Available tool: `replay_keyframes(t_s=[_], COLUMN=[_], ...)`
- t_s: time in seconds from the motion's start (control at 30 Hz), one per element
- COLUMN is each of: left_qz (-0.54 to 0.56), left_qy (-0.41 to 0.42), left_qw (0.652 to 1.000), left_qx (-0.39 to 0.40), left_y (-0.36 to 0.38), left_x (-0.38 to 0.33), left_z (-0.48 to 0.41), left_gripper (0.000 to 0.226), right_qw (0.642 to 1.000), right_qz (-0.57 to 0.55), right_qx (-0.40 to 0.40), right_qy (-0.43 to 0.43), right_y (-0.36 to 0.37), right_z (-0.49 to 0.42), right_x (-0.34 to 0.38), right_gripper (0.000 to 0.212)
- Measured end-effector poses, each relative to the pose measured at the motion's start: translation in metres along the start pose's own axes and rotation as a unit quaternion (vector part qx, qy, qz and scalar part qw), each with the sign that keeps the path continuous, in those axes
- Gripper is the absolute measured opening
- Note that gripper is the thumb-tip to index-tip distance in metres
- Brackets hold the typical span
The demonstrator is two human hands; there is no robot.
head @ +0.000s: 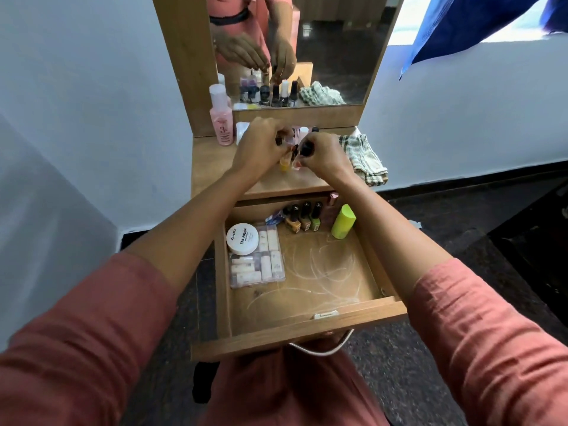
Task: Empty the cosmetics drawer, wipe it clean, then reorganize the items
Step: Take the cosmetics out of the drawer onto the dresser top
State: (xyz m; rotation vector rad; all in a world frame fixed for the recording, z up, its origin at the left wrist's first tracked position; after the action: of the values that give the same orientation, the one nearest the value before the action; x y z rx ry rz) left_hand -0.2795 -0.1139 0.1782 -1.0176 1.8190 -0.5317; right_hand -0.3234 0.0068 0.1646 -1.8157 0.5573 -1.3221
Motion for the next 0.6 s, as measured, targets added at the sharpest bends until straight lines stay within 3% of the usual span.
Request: replay_keyframes(t_s=[0.6], left_qz=[-0.077], left_qy=[-0.035], left_qw=[0.996], left_qx=[0.028], left_y=[0.004], left_x=[0.026], left_z=[-0.021], left_gripper=[0.021], right_qw=[0.997], right_qz=[-0.026], right_qx=[-0.051], right_qy=[-0.051], right_y=[0.028], right_z=[-0.014], right_x=[0.005], right_gripper=[0.024])
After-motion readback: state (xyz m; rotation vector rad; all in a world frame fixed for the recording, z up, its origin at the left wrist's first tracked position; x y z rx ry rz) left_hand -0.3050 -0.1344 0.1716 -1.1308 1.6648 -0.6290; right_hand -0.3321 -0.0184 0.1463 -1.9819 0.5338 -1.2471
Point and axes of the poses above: each hand's wrist, its own z-axis away from the middle knuckle, its own y-axis out of the palm, x = y × z, the point moved 3 cm from there along -z, towards the middle knuckle, and after that the axes turned 3 degrees about y, right-handed, at the moved point
